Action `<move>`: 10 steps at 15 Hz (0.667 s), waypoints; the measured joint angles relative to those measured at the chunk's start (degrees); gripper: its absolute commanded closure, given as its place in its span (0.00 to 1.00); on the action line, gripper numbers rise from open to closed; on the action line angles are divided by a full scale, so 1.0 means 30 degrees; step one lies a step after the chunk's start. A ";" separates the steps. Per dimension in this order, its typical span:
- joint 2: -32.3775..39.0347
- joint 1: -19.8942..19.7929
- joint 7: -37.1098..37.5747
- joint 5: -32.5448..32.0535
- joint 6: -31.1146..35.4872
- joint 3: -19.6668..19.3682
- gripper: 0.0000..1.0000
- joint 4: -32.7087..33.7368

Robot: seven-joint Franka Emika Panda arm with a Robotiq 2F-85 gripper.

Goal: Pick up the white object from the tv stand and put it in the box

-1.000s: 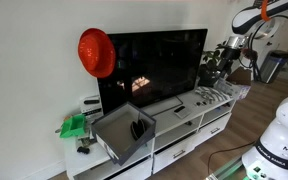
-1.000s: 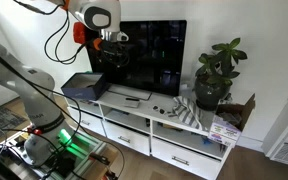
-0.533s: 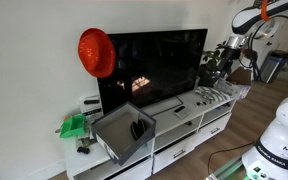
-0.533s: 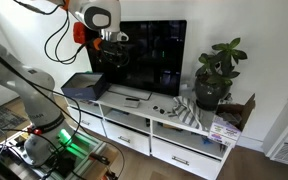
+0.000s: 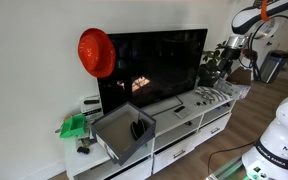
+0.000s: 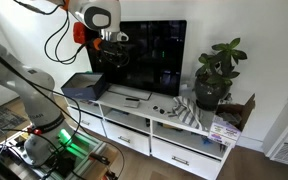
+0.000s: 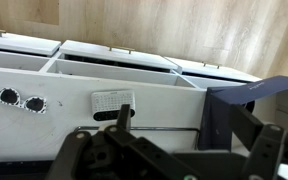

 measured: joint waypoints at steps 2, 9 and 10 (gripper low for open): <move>0.0053 -0.0154 0.0806 0.0958 0.0190 0.0456 0.00 -0.0099; 0.1199 -0.0169 0.8708 0.4165 0.4479 0.4230 0.00 -0.1991; 0.1635 -0.0161 0.9714 0.4544 0.5303 0.4686 0.00 -0.2129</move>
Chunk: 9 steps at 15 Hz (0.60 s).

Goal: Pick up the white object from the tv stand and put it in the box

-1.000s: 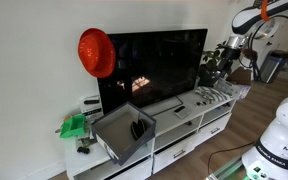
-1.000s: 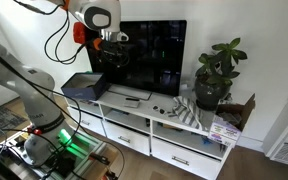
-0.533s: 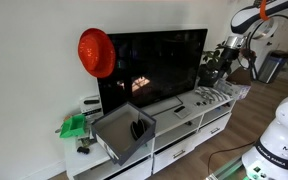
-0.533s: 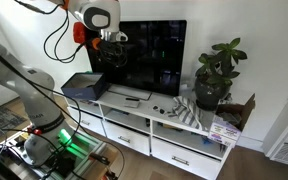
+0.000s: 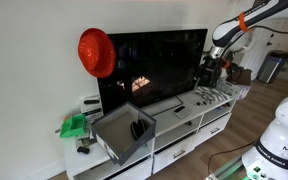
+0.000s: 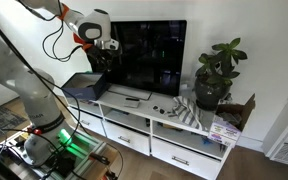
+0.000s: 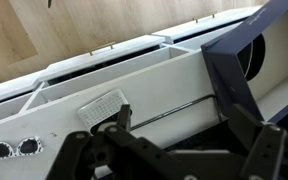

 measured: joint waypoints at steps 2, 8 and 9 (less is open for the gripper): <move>0.1065 0.0020 0.1836 0.0789 0.1720 0.0729 0.00 -0.0124; 0.5396 0.0021 0.6842 0.1963 0.7216 0.1854 0.00 0.0245; 0.6182 0.0018 0.7913 0.1962 0.7983 0.2029 0.00 0.0435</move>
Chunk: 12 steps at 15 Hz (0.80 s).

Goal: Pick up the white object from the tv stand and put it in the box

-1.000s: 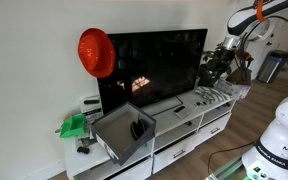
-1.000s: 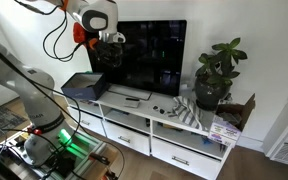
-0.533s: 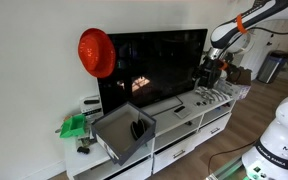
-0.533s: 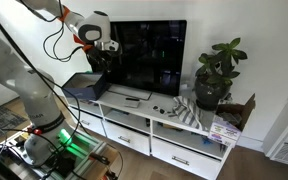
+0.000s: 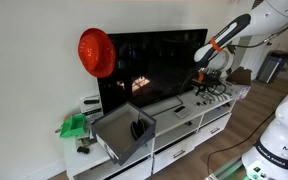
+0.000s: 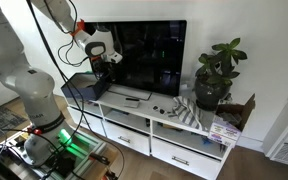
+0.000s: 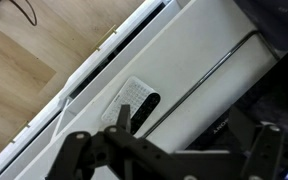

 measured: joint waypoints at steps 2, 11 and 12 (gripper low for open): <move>0.1484 -0.0003 0.2225 -0.0109 0.1152 0.0246 0.00 0.0525; 0.6936 0.1201 1.3672 -0.3363 0.2555 -0.1724 0.00 0.4092; 0.7411 0.1591 1.4950 -0.3781 0.2555 -0.2256 0.00 0.4450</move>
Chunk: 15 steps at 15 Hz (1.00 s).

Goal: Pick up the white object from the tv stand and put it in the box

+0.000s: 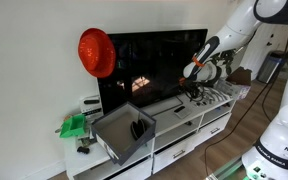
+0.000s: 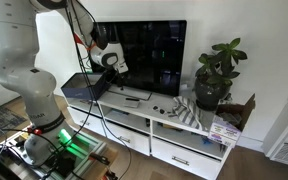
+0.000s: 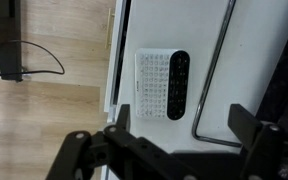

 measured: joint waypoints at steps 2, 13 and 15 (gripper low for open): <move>0.0966 0.1169 0.2660 -0.0948 -0.0002 -0.1430 0.00 0.0634; 0.2950 0.4389 0.6883 -0.2600 -0.0586 -0.4619 0.00 0.1671; 0.3058 0.3880 0.6307 -0.3091 -0.1149 -0.3929 0.00 0.1736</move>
